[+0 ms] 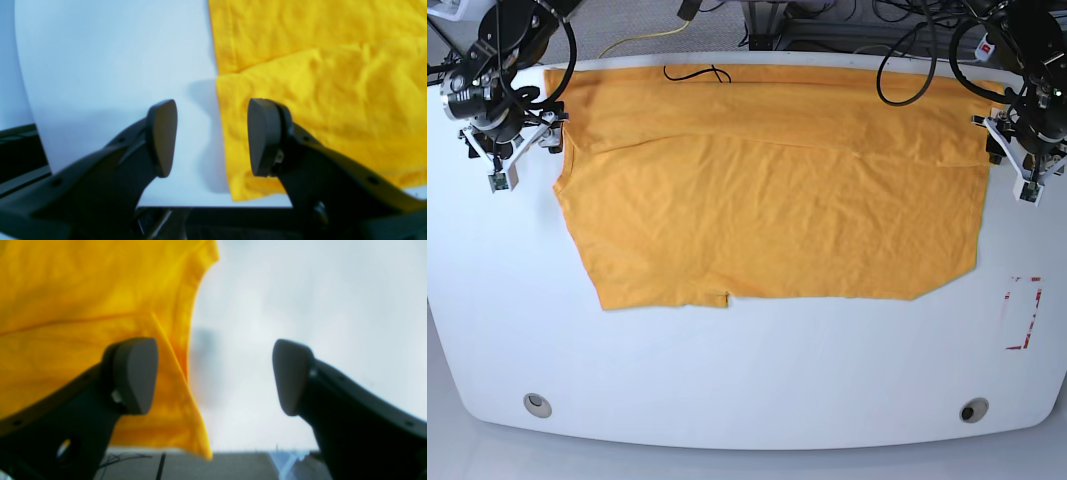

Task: Fold the T-shirt properly
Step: 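Release the shirt and move both grippers to the hem corners, then grasp the hem corners with the right and left grippers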

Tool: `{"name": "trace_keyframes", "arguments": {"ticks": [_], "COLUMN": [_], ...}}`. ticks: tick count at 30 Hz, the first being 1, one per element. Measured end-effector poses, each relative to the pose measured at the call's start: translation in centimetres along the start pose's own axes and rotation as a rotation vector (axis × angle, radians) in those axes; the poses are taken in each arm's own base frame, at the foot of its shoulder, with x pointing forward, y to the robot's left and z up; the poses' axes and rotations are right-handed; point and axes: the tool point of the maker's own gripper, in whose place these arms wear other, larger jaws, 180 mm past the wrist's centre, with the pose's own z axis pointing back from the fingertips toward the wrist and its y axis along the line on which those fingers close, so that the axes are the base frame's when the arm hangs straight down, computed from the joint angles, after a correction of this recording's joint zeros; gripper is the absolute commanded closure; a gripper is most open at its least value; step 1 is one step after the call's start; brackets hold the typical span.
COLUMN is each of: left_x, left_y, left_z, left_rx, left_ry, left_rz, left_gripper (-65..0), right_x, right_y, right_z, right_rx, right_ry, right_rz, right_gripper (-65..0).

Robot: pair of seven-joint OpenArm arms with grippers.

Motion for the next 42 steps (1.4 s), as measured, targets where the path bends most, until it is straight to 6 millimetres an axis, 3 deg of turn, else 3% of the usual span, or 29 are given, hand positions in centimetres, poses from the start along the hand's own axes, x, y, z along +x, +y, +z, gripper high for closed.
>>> {"name": "trace_keyframes", "arguments": {"ticks": [6, 13, 18, 25, 31, 37, 42], "left_x": [3.5, 4.3, 4.9, 5.6, 6.6, 6.4, 5.8], "left_y": [3.2, 5.1, 6.4, 6.4, 6.4, 6.2, 5.6], "left_z": [0.0, -2.2, -3.0, -3.4, -3.5, -3.7, -4.9], "left_rx": [0.131, 0.186, 0.21, 0.197, 0.2, 0.195, 0.159], "left_ry": [-0.032, 0.048, 0.081, 0.071, 0.004, 0.0, 0.024], "left_rz": [-0.001, 0.062, 0.083, 0.095, 0.081, 0.075, 0.087], "left_gripper": [-30.0, -30.0, -30.0, -30.0, -30.0, -30.1, -30.6], "right_x": [4.4, 10.5, 13.5, 16.1, 15.9, 16.5, 17.3], "right_y": [-0.1, 0.8, -0.3, 0.2, 1.3, 2.0, 4.7], "right_z": [-3.3, -7.1, -9.8, -13.7, -15.8, -16.0, -16.4], "right_rx": [0.007, 0.071, 0.126, 0.243, 0.324, 0.343, 0.394], "right_ry": [-0.008, -0.064, -0.095, -0.127, -0.155, -0.188, -0.207], "right_rz": [-0.007, 0.027, -0.029, -0.126, -0.219, -0.242, -0.25], "right_gripper": [-50.3, -50.1, -50.1, -50.1, -50.1, -50.1, -45.3]}}
